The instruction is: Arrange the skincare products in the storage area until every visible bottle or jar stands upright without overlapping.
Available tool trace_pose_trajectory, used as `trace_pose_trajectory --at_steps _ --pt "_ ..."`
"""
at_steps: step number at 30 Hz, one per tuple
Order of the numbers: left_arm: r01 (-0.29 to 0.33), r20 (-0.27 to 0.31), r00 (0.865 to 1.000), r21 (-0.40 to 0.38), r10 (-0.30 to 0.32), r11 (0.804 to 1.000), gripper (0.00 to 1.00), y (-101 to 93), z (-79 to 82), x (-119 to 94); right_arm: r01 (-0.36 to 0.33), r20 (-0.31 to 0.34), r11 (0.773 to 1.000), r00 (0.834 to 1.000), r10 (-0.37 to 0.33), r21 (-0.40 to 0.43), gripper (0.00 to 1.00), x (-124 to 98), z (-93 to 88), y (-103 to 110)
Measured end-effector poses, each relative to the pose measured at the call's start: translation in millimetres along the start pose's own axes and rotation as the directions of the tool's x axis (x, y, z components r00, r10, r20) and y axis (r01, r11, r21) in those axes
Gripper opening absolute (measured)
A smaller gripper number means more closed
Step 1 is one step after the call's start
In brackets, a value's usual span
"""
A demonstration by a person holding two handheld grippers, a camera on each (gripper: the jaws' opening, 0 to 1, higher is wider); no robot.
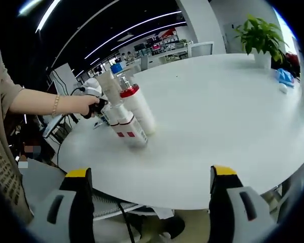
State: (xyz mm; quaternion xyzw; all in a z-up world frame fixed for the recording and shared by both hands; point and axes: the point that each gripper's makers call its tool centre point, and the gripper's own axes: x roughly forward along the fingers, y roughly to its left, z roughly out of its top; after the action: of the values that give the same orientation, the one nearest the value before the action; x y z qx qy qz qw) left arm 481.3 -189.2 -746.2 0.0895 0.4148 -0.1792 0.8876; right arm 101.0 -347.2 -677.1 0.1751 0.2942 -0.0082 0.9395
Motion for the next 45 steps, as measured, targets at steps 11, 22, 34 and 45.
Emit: trace_pose_trajectory --at_steps 11,22,34,45 --pt "0.156 0.05 0.985 0.169 -0.167 0.973 0.81 -8.9 -16.4 -15.8 -0.013 0.012 1.0 1.0 0.013 -0.011 0.97 1.5 3.6 11.0" --pt "0.349 -0.022 0.928 0.397 -0.371 0.849 0.81 -28.1 -62.5 -53.7 -0.029 0.033 0.999 0.999 0.029 -0.016 0.97 -1.6 4.0 22.9" --pt "0.508 -0.171 0.838 0.593 -0.518 0.625 0.81 -49.7 -111.6 -95.0 -0.028 0.067 0.999 0.997 0.03 -0.019 0.96 -6.0 5.6 34.9" --pt "0.539 -0.21 0.811 0.631 -0.547 0.557 0.81 -70.2 -130.3 -111.7 -0.009 0.09 1.0 0.996 0.01 -0.012 0.96 -18.1 -2.7 45.3"
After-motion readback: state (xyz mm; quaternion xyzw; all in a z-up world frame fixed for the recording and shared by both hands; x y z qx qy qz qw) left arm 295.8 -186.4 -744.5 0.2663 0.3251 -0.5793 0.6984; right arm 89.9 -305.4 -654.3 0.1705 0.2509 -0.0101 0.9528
